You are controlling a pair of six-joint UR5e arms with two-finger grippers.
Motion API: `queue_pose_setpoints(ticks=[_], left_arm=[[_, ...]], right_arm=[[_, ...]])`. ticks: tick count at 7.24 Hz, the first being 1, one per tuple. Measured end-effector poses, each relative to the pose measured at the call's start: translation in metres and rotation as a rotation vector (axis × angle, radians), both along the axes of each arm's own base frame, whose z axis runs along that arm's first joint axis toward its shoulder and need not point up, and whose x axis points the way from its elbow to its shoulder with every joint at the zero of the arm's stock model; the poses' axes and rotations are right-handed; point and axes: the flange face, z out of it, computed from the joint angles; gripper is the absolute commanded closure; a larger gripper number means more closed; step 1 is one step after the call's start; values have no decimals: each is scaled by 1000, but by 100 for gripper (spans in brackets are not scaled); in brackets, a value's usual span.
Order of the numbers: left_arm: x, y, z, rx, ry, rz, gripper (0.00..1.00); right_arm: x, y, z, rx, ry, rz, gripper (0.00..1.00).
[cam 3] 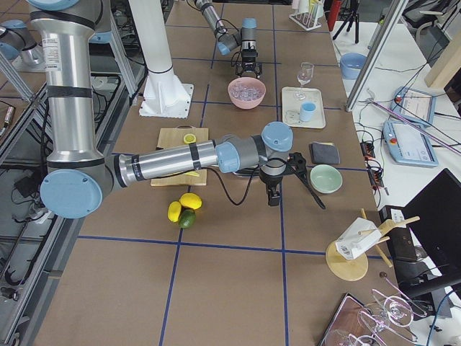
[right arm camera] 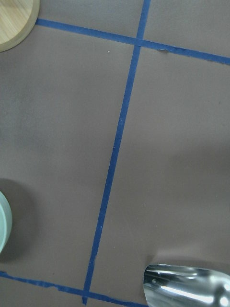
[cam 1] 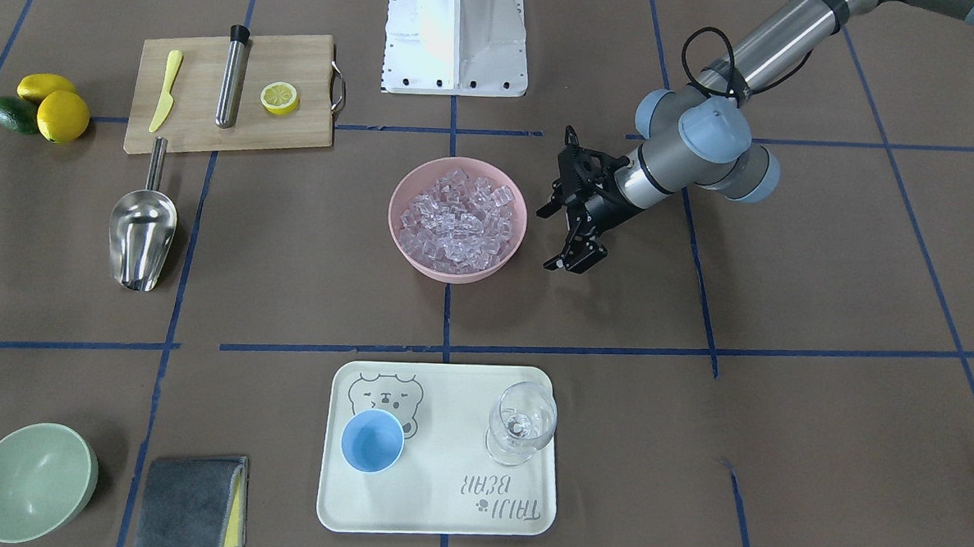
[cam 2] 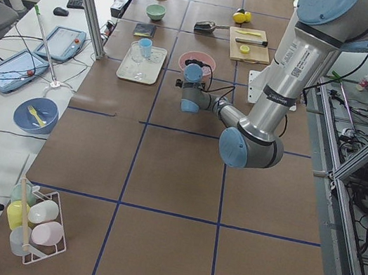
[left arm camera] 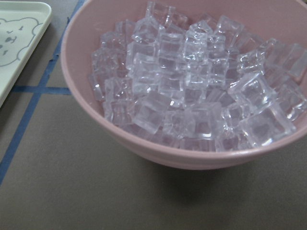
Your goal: Put ice in cup with scoop
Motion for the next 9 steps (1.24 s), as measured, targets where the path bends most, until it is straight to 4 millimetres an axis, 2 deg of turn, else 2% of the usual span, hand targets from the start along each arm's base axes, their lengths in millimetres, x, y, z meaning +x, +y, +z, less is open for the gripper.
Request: queue_pose_setpoints(ticks=[2, 3, 4, 6, 7, 8, 9], left_arm=[[11, 2, 1, 23, 31, 7, 0], [12, 2, 1, 26, 35, 7, 0], [13, 3, 1, 26, 37, 7, 0], [13, 3, 0, 25, 40, 7, 0], [13, 3, 0, 26, 44, 7, 0], [13, 3, -1, 27, 47, 7, 0], [13, 3, -2, 27, 48, 7, 0]], right_arm=[[-4, 2, -10, -7, -5, 16, 0], [-18, 6, -26, -14, -10, 26, 0], [-41, 14, -49, -35, -20, 40, 0], [-105, 43, -99, -113, -18, 99, 0], [-138, 63, -113, -140, 3, 110, 0], [-163, 84, -112, -153, 28, 104, 0], [-183, 109, -100, -146, 48, 100, 1]])
